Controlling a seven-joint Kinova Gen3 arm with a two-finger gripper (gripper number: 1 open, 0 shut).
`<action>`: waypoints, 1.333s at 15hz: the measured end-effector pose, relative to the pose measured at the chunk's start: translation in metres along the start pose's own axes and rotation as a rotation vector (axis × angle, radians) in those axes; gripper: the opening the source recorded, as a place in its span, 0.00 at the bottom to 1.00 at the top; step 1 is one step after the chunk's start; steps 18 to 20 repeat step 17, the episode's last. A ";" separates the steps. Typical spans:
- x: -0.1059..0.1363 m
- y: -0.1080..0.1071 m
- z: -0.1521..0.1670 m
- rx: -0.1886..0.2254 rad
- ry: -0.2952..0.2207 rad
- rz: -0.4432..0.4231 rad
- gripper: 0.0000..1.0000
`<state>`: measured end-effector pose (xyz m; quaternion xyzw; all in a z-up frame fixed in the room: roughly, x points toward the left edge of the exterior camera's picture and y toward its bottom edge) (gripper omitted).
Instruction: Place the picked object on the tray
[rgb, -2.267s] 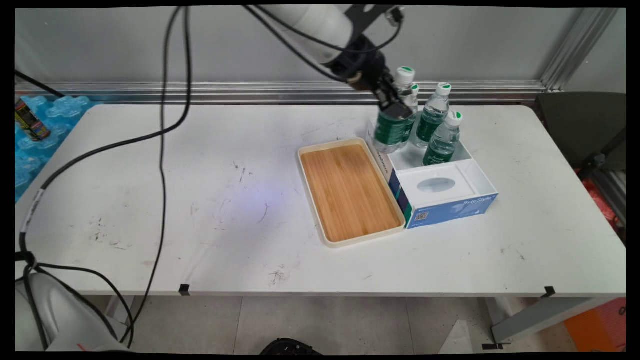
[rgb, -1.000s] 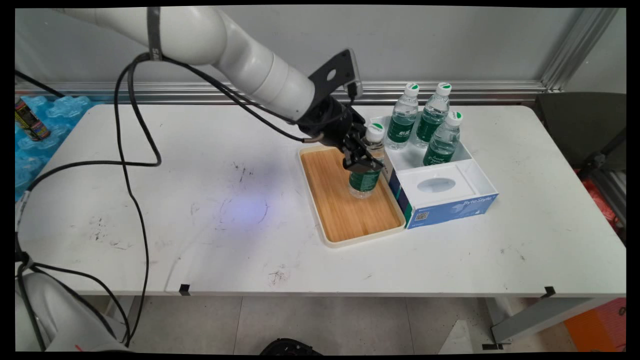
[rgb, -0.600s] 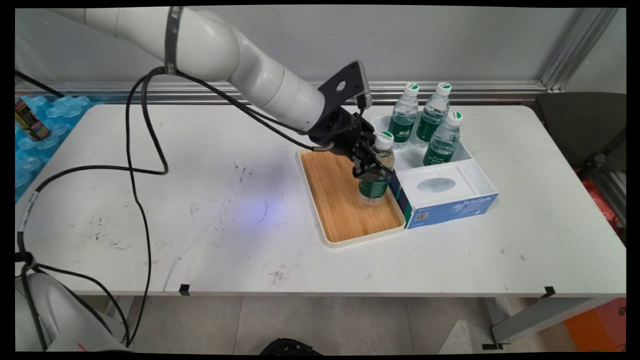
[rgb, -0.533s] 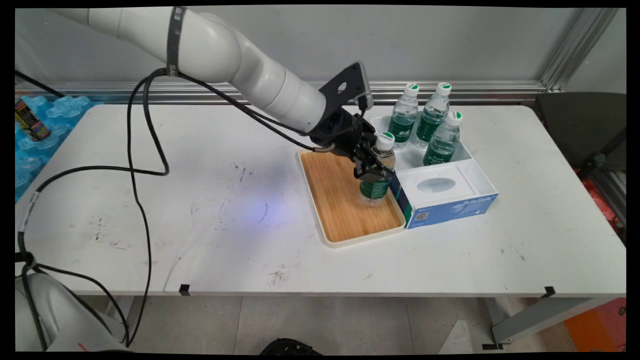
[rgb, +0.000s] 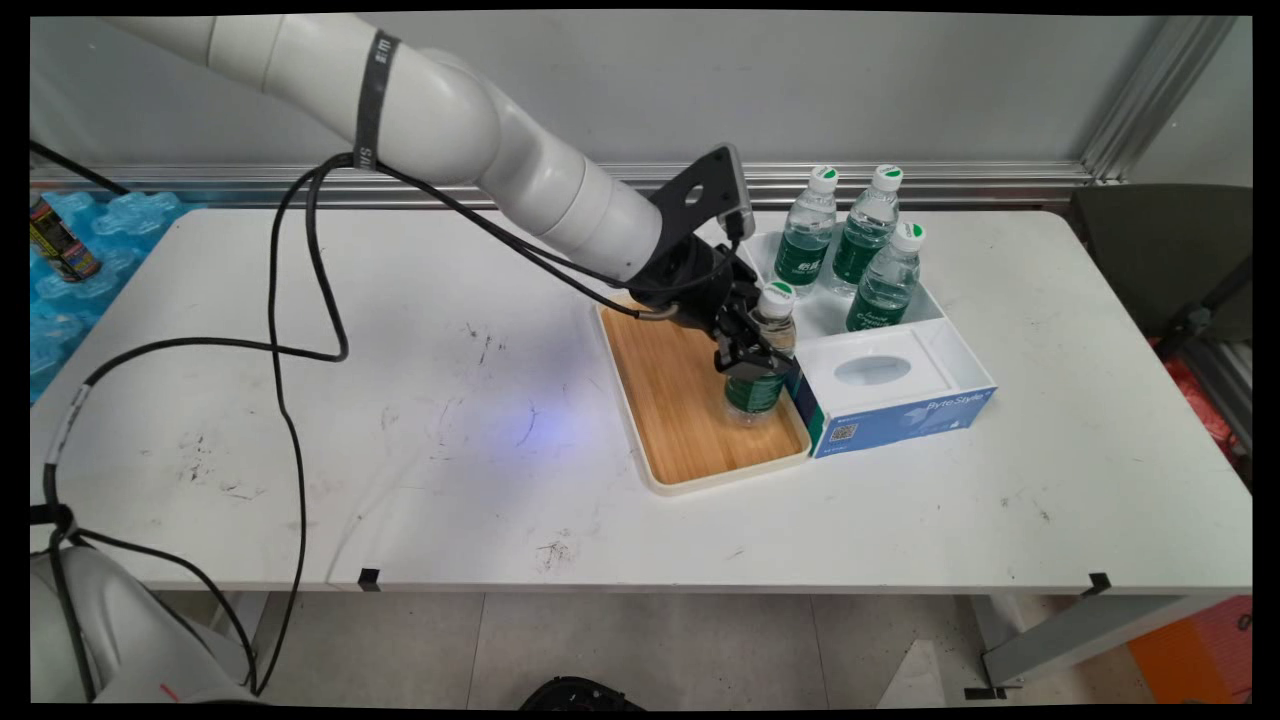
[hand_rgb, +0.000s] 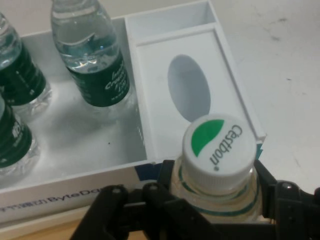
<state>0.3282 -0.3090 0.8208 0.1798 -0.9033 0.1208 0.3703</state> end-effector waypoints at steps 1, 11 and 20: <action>0.000 0.000 0.002 -0.001 0.001 0.000 0.00; -0.003 -0.002 0.018 -0.010 -0.001 0.005 0.00; -0.005 -0.003 0.024 -0.011 -0.002 0.002 1.00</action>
